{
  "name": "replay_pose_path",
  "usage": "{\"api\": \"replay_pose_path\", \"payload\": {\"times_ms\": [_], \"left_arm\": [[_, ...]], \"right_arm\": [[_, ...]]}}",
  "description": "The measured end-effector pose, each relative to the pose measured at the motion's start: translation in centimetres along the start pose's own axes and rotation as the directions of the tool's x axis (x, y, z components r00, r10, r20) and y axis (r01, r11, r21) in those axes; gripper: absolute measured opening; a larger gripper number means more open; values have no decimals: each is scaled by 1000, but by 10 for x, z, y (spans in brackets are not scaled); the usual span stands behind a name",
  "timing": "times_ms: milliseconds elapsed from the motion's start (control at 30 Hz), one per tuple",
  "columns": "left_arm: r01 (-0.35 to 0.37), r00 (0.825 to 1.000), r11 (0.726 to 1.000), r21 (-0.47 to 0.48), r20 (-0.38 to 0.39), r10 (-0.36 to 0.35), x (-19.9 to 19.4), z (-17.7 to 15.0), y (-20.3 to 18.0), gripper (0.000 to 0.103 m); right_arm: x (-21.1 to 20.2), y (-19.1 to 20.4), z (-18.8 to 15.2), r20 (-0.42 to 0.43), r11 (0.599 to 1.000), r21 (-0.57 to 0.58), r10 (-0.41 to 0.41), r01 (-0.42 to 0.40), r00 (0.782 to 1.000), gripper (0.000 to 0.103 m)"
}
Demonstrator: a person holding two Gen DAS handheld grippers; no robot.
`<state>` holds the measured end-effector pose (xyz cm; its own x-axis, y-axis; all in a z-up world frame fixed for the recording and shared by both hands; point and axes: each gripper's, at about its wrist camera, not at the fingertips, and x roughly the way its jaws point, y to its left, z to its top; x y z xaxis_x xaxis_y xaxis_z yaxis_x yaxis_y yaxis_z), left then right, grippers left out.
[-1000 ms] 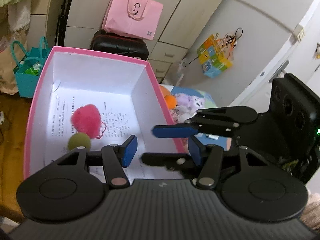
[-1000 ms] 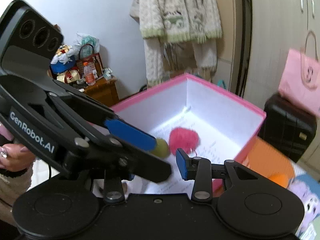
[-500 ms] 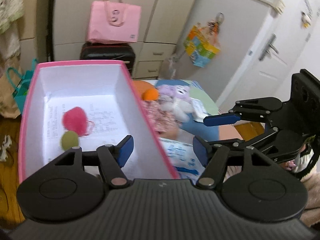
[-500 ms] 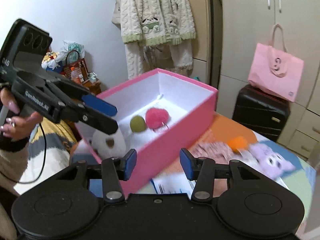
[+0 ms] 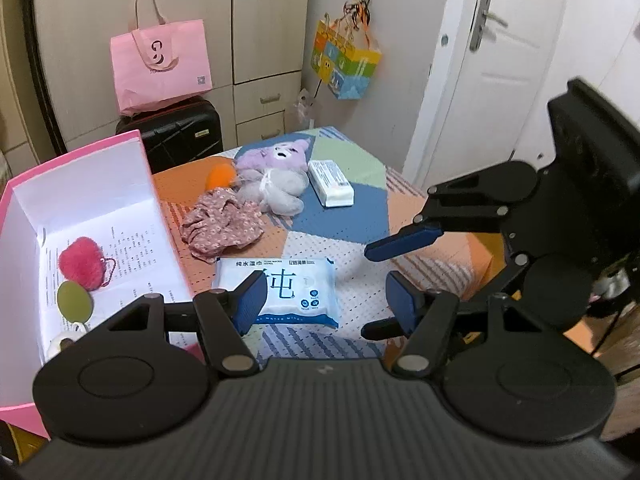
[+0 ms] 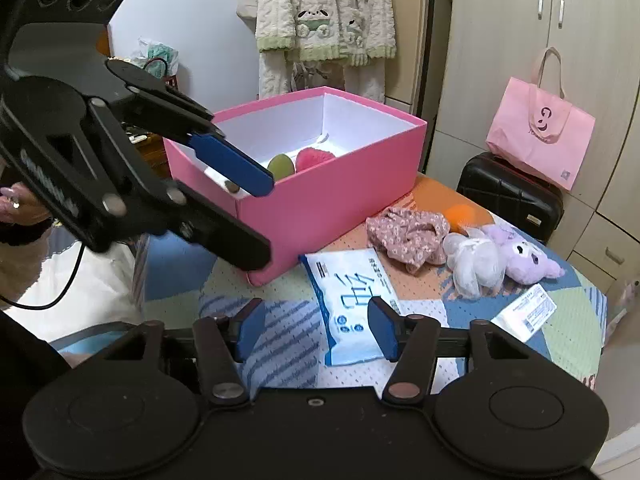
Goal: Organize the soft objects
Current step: 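Move the left tool to the white wet-wipes pack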
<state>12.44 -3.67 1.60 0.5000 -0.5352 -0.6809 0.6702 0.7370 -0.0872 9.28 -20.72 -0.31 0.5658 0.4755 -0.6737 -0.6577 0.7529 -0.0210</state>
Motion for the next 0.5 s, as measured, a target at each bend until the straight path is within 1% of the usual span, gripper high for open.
{"api": "replay_pose_path", "payload": {"times_ms": [67, 167, 233, 267, 367, 500], "left_arm": [[-23, 1000, 999, 23, -4, 23, 8, 0, -7, 65], [-103, 994, 991, 85, -27, 105, 24, 0, -17, 65], [-130, 990, 986, 107, -46, 136, 32, 1, -20, 65], [-127, 989, 987, 101, -61, 134, 37, 2, -19, 65], [-86, 991, 995, 46, -97, 90, 49, 5, -12, 65], [-39, 990, 999, -22, -134, 36, 65, 7, -6, 64]], "right_arm": [[0, -1, -6, 2, 1000, -7, -7, 7, 1000, 63], [2, -1, -16, 7, 999, -10, -34, 34, 999, 63], [4, -1, -24, 14, 999, -12, -50, 50, 999, 63], [7, -3, -29, 10, 999, -6, -48, 48, 999, 64], [17, -7, -39, 5, 999, 8, -46, 46, 999, 69], [35, -14, -45, -11, 998, 8, -64, 64, 998, 70]]}}
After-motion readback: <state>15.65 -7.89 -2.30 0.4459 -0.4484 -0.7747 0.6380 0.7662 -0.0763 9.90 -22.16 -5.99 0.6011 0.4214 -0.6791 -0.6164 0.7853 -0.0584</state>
